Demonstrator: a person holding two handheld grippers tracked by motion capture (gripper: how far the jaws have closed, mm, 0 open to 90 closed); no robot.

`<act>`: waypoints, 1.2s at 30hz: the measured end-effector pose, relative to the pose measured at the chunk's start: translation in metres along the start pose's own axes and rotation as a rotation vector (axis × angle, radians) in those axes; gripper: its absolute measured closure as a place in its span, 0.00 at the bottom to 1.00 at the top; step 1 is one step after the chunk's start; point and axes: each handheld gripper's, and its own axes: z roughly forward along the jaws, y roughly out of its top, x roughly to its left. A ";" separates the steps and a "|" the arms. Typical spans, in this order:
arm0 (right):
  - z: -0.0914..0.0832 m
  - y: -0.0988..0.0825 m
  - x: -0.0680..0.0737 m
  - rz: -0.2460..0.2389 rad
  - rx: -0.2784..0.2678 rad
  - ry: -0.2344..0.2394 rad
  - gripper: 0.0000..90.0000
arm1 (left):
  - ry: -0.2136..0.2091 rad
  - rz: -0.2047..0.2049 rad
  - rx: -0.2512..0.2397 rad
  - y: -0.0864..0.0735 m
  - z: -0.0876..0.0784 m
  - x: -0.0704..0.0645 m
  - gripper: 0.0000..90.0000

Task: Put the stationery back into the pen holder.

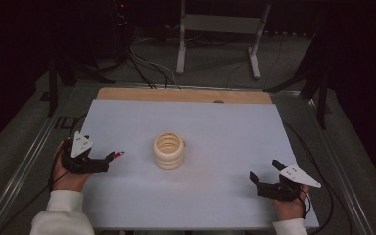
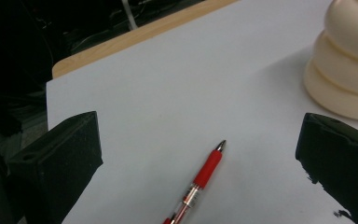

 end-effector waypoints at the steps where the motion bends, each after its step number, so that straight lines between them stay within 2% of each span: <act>1: 0.000 0.000 0.000 -0.001 0.000 -0.001 0.00 | 0.000 0.006 0.005 0.000 0.002 0.001 0.01; 5: 0.000 0.000 0.000 -0.001 0.001 -0.002 0.00 | -0.019 0.020 0.006 -0.001 0.010 0.004 0.01; 12: 0.000 0.000 0.000 -0.001 0.002 -0.001 0.00 | -0.034 0.024 0.060 -0.003 0.026 0.010 0.01; 16: 0.000 0.000 0.000 -0.003 0.002 -0.001 0.00 | -0.044 0.007 0.113 -0.006 0.036 0.015 0.01; 18: 0.000 0.000 0.000 -0.003 0.003 -0.001 0.00 | -0.044 0.007 0.113 -0.006 0.036 0.015 0.01; 19: 0.000 -0.001 0.000 -0.002 0.005 -0.001 0.00 | -0.053 -0.017 0.154 -0.008 0.044 0.018 0.02; 20: 0.000 -0.001 0.000 -0.002 0.005 -0.001 0.00 | -0.059 -0.023 0.166 -0.009 0.045 0.018 0.02; 25: 0.001 -0.001 0.000 -0.001 0.007 -0.001 0.00 | -0.071 -0.006 0.233 -0.012 0.057 0.017 0.02; 29: 0.001 -0.001 0.000 0.003 0.007 -0.002 0.00 | -0.110 0.010 0.278 -0.016 0.065 0.014 0.07; 30: 0.001 -0.001 -0.001 0.003 0.006 -0.002 0.00 | -0.115 0.006 0.275 -0.017 0.065 0.014 0.08; 32: 0.001 -0.001 -0.001 0.002 0.006 -0.002 0.00 | -0.115 0.012 0.273 -0.020 0.066 0.014 0.18; 33: 0.000 -0.001 -0.001 0.003 0.006 -0.002 0.00 | -0.118 0.010 0.285 -0.021 0.067 0.014 0.20; 36: 0.001 -0.001 -0.001 0.005 0.009 -0.003 0.00 | -0.141 0.014 0.318 -0.024 0.069 0.016 0.40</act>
